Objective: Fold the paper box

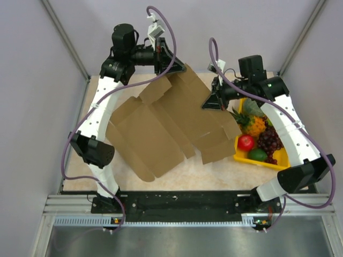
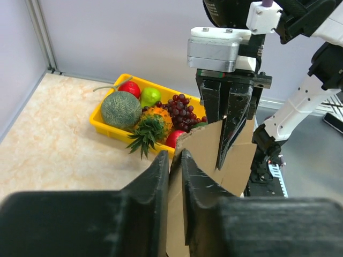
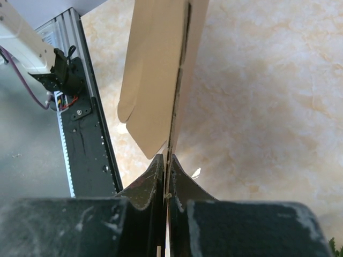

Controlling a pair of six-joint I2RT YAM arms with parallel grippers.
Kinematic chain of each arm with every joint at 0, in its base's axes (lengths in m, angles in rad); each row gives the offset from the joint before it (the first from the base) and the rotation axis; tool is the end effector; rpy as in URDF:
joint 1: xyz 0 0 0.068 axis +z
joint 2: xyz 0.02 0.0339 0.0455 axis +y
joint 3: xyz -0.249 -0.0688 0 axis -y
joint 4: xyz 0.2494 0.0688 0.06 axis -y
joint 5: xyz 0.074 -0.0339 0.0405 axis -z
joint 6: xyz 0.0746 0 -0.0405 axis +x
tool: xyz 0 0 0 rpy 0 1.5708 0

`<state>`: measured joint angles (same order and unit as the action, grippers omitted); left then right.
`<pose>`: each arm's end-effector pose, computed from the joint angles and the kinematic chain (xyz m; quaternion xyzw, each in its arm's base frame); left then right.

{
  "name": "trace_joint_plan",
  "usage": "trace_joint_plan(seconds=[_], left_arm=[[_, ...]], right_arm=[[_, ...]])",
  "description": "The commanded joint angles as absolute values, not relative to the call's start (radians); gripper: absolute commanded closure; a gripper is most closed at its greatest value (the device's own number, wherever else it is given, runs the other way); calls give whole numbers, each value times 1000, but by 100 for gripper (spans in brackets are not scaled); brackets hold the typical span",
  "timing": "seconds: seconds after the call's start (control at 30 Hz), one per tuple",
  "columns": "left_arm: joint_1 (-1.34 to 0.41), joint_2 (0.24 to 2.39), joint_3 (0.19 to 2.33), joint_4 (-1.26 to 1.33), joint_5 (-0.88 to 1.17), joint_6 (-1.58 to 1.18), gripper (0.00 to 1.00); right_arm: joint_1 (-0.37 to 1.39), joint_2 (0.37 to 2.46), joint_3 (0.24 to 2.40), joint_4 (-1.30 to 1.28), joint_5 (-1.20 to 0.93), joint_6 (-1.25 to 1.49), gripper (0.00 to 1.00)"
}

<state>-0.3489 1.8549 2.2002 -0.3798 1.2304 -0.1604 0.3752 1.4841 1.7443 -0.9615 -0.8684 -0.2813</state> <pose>0.3547 -0.2039 0.4900 0.4545 0.5470 -0.5446 0.4446 0.2744 0.1693 0.4049 -0.4330 0.7218 0.3991 0.3638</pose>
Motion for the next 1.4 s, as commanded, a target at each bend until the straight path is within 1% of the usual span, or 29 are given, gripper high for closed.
trace_joint_plan(seconds=[0.0, 0.03, 0.1, 0.2, 0.3, 0.33, 0.37, 0.4, 0.43, 0.47, 0.5, 0.53, 0.57, 0.6, 0.63, 0.67, 0.73, 0.8, 0.83, 0.87, 0.9, 0.93, 1.0, 1.1, 1.13, 1.2, 1.27, 1.3, 1.37], left_arm=[[-402, 1832, 2218, -533, 1148, -11, 98], [-406, 1813, 2217, -552, 1102, 42, 100], [-426, 1789, 2192, -560, 992, 96, 100], [-431, 1749, 2148, -519, 983, 97, 100], [-426, 1750, 2184, -538, 1009, 89, 100], [-422, 1755, 2209, -548, 1017, 83, 89], [-407, 1750, 2209, -546, 1032, 71, 74], [-393, 1744, 2201, -534, 1045, 33, 65], [-378, 1715, 2166, -506, 1043, 2, 59], [-330, 1695, 2130, -397, 1067, -62, 35], [-299, 1669, 2082, -293, 1089, -219, 27], [-266, 1617, 1978, -199, 1092, -314, 22], [-199, 1589, 1923, -11, 1100, -400, 21], [-168, 1563, 1870, 68, 1097, -522, 21], [-140, 1511, 1785, 93, 1080, -549, 22], [-88, 1487, 1748, 80, 998, -555, 23], [-23, 1424, 1636, 57, 954, -560, 24], [20, 1388, 1559, 73, 904, -569, 27], [46, 1350, 1487, 75, 882, -563, 27], [58, 1333, 1461, 66, 859, -549, 27], [64, 1319, 1445, 30, 794, -493, 27], [72, 1306, 1437, -62, 760, -461, 27], [75, 1307, 1436, -129, 700, -375, 28], [89, 1370, 1446, -140, 845, -328, 32], [89, 1417, 1471, -144, 961, -313, 39], [89, 1475, 1503, -193, 1050, -267, 45], [87, 1491, 1503, -208, 1121, -246, 48], [87, 1483, 1493, -204, 1123, -232, 48], [89, 1465, 1427, -158, 1152, -241, 46]], right_arm=[[377, 1474, 1810, -861, -953, -321, 100], [377, 1474, 1810, -861, -953, -324, 100], [376, 1474, 1809, -861, -950, -325, 100], [376, 1476, 1805, -865, -937, -330, 100], [376, 1471, 1798, -865, -922, -336, 100], [377, 1468, 1795, -868, -920, -336, 100], [376, 1465, 1792, -868, -920, -337, 100], [376, 1460, 1786, -868, -919, -341, 100], [376, 1456, 1773, -867, -917, -344, 100], [374, 1450, 1767, -870, -916, -347, 100], [374, 1447, 1758, -868, -917, -350, 100], [373, 1444, 1749, -870, -920, -350, 100], [367, 1440, 1744, -870, -925, -350, 100], [365, 1440, 1740, -868, -942, -351, 100], [359, 1440, 1740, -870, -954, -350, 100], [342, 1439, 1738, -868, -971, -348, 100], [324, 1445, 1740, -867, -1020, -334, 100], [305, 1456, 1744, -865, -1034, -316, 100], [298, 1457, 1746, -865, -1035, -308, 100], [290, 1462, 1747, -865, -1048, -287, 100], [273, 1469, 1755, -859, -1080, -275, 100], [265, 1476, 1759, -861, -1091, -265, 100], [256, 1482, 1770, -861, -1100, -249, 100], [239, 1480, 1769, -864, -1124, -256, 100], [223, 1479, 1767, -859, -1138, -256, 100], [209, 1480, 1769, -859, -1176, -255, 100], [195, 1480, 1772, -861, -1175, -255, 100], [193, 1483, 1775, -859, -1174, -253, 100], [189, 1500, 1785, -859, -1178, -242, 100]])
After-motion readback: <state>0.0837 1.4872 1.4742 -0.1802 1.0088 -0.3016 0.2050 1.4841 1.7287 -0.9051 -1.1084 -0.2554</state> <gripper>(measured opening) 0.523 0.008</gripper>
